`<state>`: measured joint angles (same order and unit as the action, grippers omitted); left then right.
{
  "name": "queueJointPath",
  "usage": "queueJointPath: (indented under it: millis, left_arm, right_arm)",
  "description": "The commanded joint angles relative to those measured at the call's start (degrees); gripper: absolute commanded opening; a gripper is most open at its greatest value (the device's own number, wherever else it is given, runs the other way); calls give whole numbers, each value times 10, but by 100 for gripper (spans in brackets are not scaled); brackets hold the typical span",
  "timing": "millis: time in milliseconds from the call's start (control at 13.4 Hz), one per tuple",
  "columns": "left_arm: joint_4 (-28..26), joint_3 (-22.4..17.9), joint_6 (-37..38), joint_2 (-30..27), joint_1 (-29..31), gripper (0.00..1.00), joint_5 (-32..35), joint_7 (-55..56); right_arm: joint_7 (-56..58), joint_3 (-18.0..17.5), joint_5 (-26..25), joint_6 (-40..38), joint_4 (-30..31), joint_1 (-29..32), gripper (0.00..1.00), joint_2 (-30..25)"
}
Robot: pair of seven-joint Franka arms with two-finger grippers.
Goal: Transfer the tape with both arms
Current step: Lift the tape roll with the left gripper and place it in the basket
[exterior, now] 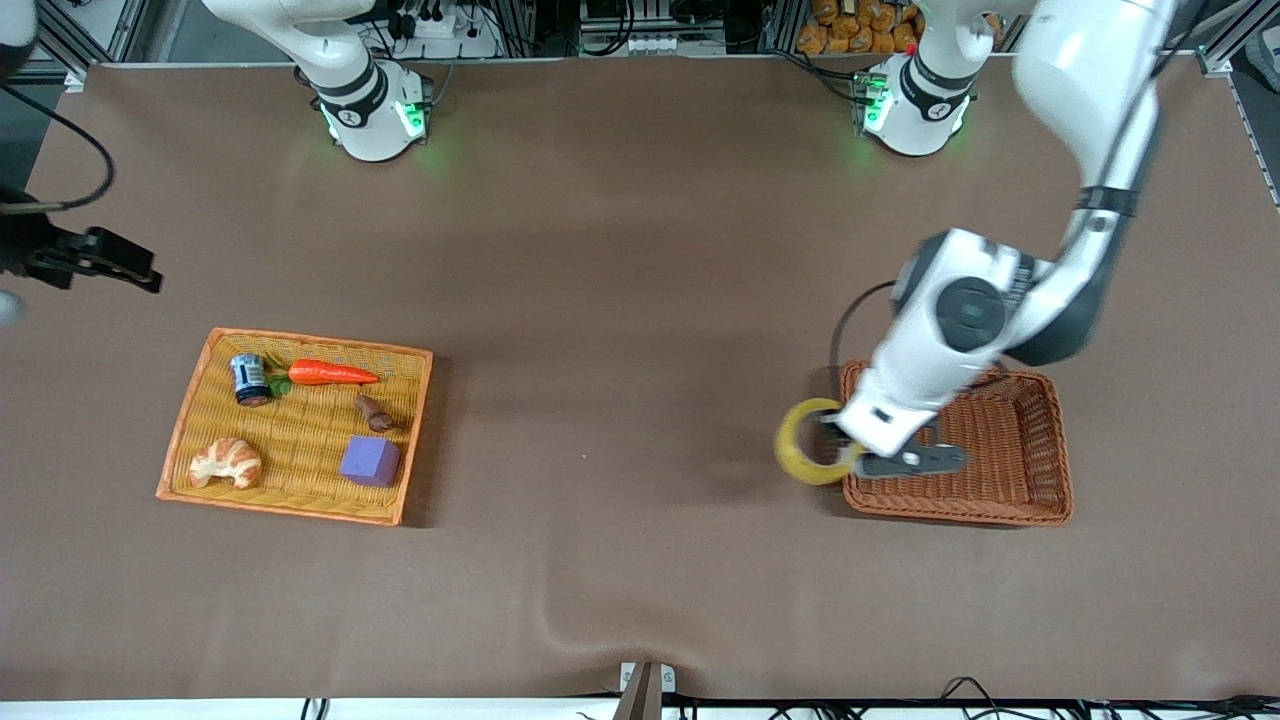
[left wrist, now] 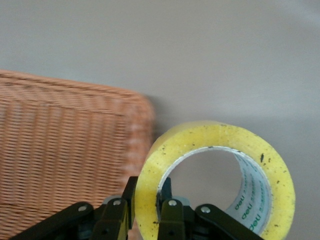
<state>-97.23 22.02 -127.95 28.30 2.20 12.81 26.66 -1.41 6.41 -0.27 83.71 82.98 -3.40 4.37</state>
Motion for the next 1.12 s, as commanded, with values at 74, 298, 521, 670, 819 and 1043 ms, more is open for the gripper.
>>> queueJointPath:
  millis: [74,298,521,670,819,1043]
  left_arm:
    - [-65,36,-7,-17,125,0,-5,-164]
    - [-79,36,-14,15,156,0,-5,-224]
    - [-93,35,-24,23,167,99,3,-227]
    - [-93,35,-23,20,166,100,2,-226]
    - [-89,37,-13,-6,163,100,3,-217]
    - [-55,79,67,-89,160,100,-5,-215]
  right_arm:
    - [1,-7,9,-3,15,47,100,-24]
    - [18,-62,9,-2,16,92,100,-33]
    - [18,-131,8,-3,17,142,100,-37]
    - [19,-148,7,1,17,146,100,-43]
    - [19,-156,2,1,18,146,100,-45]
    - [31,-157,0,1,20,147,100,-45]
